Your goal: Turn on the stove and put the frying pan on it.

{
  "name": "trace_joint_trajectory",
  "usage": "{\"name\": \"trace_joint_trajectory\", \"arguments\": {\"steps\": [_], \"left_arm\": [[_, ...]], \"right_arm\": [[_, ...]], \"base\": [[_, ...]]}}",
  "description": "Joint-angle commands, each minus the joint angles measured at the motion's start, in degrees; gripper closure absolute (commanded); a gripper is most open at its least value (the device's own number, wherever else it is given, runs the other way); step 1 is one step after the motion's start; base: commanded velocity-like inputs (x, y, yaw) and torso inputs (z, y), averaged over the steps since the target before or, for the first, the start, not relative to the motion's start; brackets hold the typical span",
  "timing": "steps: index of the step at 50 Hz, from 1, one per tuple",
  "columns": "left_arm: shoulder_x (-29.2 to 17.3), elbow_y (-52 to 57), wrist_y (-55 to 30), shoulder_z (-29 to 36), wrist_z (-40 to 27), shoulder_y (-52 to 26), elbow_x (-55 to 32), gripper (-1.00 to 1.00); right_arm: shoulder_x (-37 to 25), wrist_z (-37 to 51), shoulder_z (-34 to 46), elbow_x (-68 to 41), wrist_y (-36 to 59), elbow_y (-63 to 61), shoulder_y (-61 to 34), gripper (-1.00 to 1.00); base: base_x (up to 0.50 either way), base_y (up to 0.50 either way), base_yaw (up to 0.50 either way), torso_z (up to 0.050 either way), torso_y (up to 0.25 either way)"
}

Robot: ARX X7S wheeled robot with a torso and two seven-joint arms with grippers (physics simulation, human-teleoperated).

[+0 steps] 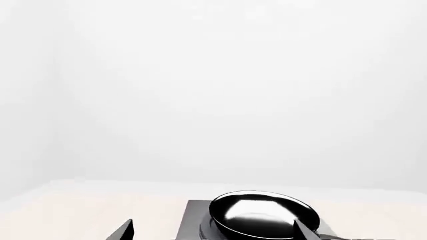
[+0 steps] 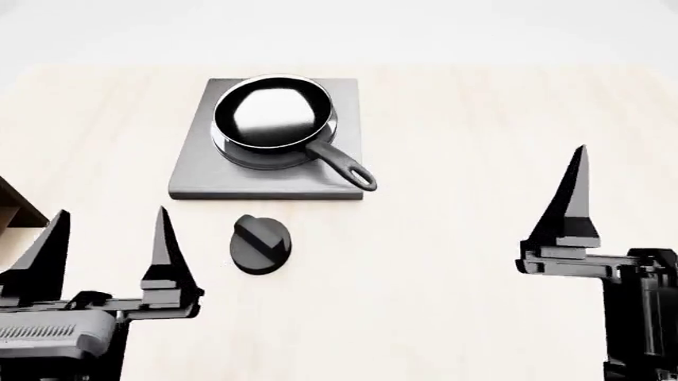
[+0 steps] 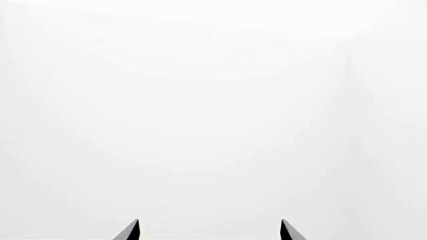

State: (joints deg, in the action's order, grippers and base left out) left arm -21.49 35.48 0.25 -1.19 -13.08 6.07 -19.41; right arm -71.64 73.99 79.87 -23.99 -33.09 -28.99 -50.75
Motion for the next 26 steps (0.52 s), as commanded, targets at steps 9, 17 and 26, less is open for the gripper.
{"name": "trace_joint_trajectory", "arguments": {"steps": [9, 17, 26], "left_arm": [[3.9, 6.4, 20.2, -7.3, 0.1, 5.8, 0.1, -1.00], [5.7, 7.3, 23.8, -9.9, -1.7, 6.1, -0.1, -1.00], [9.8, 8.4, 28.4, -13.8, -4.8, 5.8, 5.6, -1.00]], "right_arm": [[-4.7, 15.9, -41.6, 22.9, -19.2, -2.3, 42.3, -1.00], [-0.6, 15.4, -60.5, 29.2, -17.9, -4.2, 58.3, -1.00], [5.3, 14.3, -72.6, 30.9, -20.9, -3.8, 66.6, -1.00]], "base": [[0.00, 0.00, 0.00, 0.000, 0.000], [0.00, 0.00, 0.00, 0.000, 0.000], [0.00, 0.00, 0.00, 0.000, 0.000]]}}
